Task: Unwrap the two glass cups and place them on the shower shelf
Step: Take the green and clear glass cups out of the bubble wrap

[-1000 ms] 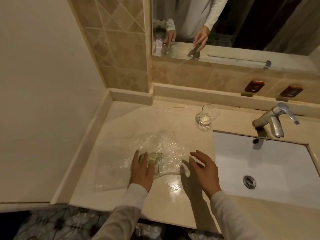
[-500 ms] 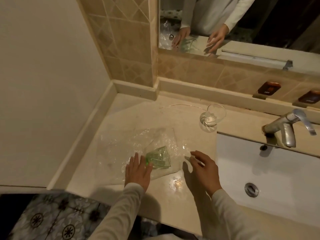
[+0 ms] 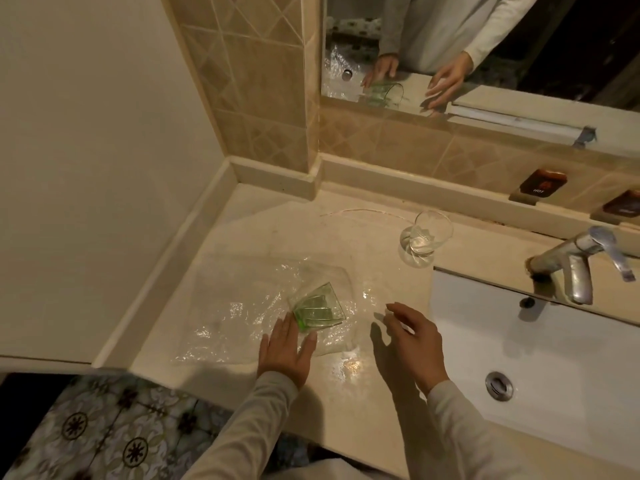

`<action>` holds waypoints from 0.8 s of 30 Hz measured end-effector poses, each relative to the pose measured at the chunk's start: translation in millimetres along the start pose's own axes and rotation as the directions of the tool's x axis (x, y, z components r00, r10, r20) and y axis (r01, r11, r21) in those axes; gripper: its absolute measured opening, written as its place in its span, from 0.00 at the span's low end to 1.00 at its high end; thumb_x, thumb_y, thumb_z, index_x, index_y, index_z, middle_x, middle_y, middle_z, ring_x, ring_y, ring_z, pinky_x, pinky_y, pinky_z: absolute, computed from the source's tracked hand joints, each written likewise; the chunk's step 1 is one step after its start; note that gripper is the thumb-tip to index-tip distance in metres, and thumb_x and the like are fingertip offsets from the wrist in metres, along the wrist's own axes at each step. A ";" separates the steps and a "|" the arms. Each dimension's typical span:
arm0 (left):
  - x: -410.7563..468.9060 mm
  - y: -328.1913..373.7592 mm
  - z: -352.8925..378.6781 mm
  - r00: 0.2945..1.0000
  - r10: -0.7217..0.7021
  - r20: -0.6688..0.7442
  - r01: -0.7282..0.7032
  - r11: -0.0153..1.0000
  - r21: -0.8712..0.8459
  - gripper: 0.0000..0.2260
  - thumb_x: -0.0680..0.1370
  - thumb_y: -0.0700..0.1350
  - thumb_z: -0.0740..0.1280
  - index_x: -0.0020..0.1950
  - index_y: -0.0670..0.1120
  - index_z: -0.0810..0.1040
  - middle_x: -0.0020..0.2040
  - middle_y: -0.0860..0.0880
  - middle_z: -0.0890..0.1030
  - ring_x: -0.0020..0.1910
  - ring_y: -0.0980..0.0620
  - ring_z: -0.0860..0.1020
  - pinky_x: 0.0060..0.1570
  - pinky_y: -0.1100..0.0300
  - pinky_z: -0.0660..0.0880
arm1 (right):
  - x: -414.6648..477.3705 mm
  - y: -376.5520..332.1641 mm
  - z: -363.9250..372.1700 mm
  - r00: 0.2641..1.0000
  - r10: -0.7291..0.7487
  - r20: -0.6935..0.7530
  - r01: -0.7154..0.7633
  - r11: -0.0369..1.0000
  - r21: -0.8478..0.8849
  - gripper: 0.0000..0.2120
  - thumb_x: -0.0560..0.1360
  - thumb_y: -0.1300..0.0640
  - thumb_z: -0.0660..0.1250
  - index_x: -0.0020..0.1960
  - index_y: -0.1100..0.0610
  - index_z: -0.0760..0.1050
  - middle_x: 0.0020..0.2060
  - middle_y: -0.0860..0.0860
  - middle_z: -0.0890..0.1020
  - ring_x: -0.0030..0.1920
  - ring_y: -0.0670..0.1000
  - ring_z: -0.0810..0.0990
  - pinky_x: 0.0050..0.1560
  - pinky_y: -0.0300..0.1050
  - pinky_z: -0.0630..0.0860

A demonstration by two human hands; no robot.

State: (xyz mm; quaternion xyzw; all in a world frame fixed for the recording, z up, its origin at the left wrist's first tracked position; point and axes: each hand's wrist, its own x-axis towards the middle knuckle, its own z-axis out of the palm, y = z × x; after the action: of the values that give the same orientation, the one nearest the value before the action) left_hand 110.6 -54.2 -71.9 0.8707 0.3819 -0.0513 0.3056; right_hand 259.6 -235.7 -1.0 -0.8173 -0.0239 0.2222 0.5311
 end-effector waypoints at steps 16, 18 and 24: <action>7.3 30.0 9.8 0.988 -0.100 0.120 0.092 0.993 0.071 0.39 0.76 0.71 0.45 0.78 0.51 0.36 0.81 0.52 0.41 0.78 0.53 0.37 0.75 0.50 0.34 | 23.9 -1.5 -8.2 0.999 -0.011 0.035 0.011 1.000 -0.010 0.10 0.80 0.55 0.70 0.60 0.49 0.83 0.57 0.47 0.85 0.59 0.47 0.82 0.64 0.51 0.79; 9.1 33.3 13.5 0.981 -0.126 0.144 0.104 0.983 0.150 0.38 0.75 0.71 0.42 0.79 0.52 0.37 0.80 0.55 0.37 0.77 0.53 0.35 0.73 0.47 0.32 | 25.9 -3.6 -6.1 0.999 -0.011 0.044 0.012 1.000 -0.019 0.10 0.80 0.55 0.69 0.60 0.50 0.83 0.57 0.46 0.85 0.58 0.46 0.82 0.65 0.52 0.79; 0.8 47.9 5.1 0.982 -0.019 -0.190 0.001 0.996 -0.094 0.35 0.76 0.65 0.53 0.73 0.43 0.69 0.72 0.42 0.72 0.71 0.41 0.68 0.71 0.44 0.59 | 26.2 -0.7 4.0 0.996 0.006 0.094 -0.001 0.999 -0.054 0.11 0.77 0.51 0.73 0.60 0.43 0.83 0.56 0.40 0.85 0.56 0.42 0.84 0.62 0.50 0.81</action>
State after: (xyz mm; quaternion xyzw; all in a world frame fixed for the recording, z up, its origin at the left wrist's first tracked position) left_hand 145.3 -81.7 -52.7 0.8544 0.4158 0.0485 0.3077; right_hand 281.7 -224.7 -10.6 -0.8200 -0.0536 0.2608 0.5066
